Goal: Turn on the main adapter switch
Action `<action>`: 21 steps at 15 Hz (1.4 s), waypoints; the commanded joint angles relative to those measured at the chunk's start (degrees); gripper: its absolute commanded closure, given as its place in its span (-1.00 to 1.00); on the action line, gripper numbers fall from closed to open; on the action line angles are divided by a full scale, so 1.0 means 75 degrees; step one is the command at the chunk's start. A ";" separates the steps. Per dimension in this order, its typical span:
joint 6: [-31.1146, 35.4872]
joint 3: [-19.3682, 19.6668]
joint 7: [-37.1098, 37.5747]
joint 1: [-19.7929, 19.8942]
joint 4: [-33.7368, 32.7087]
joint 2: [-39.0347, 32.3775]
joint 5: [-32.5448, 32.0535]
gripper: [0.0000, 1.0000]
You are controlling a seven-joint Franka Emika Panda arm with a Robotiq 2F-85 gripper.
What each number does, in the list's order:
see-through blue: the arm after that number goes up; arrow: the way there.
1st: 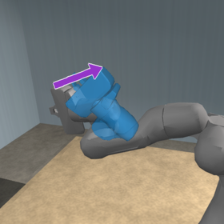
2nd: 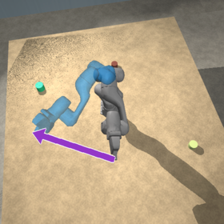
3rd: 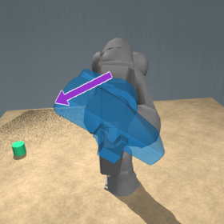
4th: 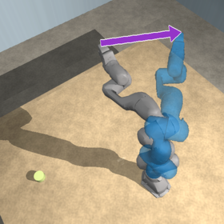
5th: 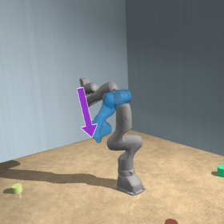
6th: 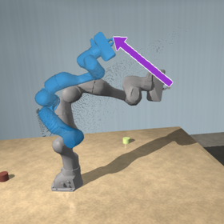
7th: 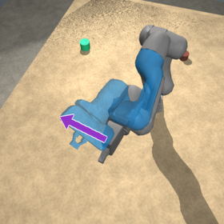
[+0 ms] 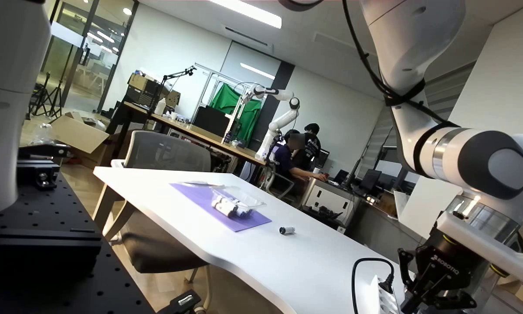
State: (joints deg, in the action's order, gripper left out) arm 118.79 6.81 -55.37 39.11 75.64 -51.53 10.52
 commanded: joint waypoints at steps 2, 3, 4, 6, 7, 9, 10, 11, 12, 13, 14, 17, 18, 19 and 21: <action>-0.0641 -0.0186 0.0027 0.0253 -0.1051 -0.0688 -0.0181 1.00; -0.0715 -0.0194 0.0025 0.0274 -0.1146 -0.0770 -0.0196 1.00; -0.0801 -0.0203 0.0021 0.0296 -0.1221 -0.0829 -0.0202 1.00; -0.0883 -0.0223 -0.0006 0.0336 -0.1321 -0.0924 -0.0204 1.00; -0.0888 -0.0232 -0.0029 0.0350 -0.1388 -0.0985 -0.0213 1.00; -0.0906 -0.0253 -0.0060 0.0368 -0.1498 -0.1091 -0.0232 1.00; -0.0920 -0.0277 -0.0094 0.0384 -0.1556 -0.1149 -0.0237 1.00; -0.0934 -0.0290 -0.0108 0.0390 -0.1608 -0.1205 -0.0247 1.00; -0.0911 -0.0298 -0.0155 0.0389 -0.1633 -0.1257 -0.0264 1.00; -0.0911 -0.0304 -0.0191 0.0389 -0.1676 -0.1309 -0.0274 1.00; -0.0907 -0.0312 -0.0222 0.0388 -0.1717 -0.1364 -0.0282 1.00; -0.0795 -0.0215 -0.0418 0.0298 -0.1643 -0.1403 -0.0153 1.00; -0.0758 -0.0226 -0.0459 0.0303 -0.1639 -0.1399 -0.0129 1.00; -0.0722 -0.0233 -0.0499 0.0306 -0.1625 -0.1393 -0.0106 1.00; -0.0675 -0.0220 -0.0584 0.0287 -0.1591 -0.1391 -0.0114 1.00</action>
State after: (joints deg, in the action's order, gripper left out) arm 113.89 5.48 -58.82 41.06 65.75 -60.78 9.76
